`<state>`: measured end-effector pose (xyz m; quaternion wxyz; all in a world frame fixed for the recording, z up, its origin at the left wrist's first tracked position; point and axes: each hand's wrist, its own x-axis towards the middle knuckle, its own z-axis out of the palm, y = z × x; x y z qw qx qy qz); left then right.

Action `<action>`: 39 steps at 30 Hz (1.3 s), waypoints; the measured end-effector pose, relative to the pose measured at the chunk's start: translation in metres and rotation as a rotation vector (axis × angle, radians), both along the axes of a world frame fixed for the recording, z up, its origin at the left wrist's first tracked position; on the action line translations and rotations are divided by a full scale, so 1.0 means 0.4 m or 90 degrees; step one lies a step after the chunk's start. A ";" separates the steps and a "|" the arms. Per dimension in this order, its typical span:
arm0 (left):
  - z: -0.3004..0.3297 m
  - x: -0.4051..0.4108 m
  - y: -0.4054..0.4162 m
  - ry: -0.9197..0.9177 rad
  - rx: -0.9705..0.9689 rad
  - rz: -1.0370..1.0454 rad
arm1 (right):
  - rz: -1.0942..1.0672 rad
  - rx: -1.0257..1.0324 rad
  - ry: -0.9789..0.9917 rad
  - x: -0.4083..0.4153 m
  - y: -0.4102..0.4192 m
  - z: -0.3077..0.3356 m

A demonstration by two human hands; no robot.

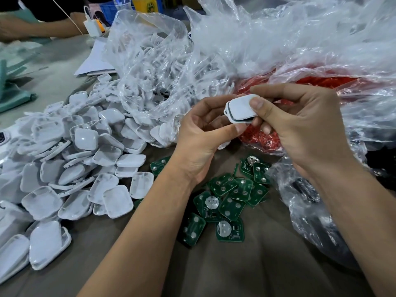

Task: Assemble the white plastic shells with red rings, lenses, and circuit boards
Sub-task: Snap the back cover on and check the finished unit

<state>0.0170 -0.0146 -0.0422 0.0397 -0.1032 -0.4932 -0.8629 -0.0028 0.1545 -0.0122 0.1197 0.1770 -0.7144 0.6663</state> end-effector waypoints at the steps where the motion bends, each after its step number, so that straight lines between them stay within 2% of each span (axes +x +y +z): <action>1: 0.000 0.001 0.001 -0.001 -0.005 0.003 | -0.008 0.010 0.004 0.000 0.000 0.000; 15: -0.006 0.002 0.001 0.007 -0.017 -0.001 | -0.100 0.147 0.035 0.013 -0.003 0.006; 24: -0.007 0.001 -0.004 0.021 -0.039 -0.004 | -0.061 0.098 -0.039 0.019 -0.006 0.011; 28: -0.005 0.001 -0.005 0.019 -0.049 -0.025 | 0.035 -0.009 -0.236 0.007 0.013 0.025; 30: -0.004 0.001 -0.006 0.015 -0.055 -0.041 | 0.078 -0.043 -0.289 0.004 0.022 0.030; 35: 0.001 0.004 -0.009 -0.011 -0.070 -0.044 | 0.069 -0.055 -0.276 0.008 0.020 0.032; 39: 0.008 0.005 -0.009 -0.071 -0.057 -0.024 | 0.026 -0.019 -0.217 0.005 0.016 0.020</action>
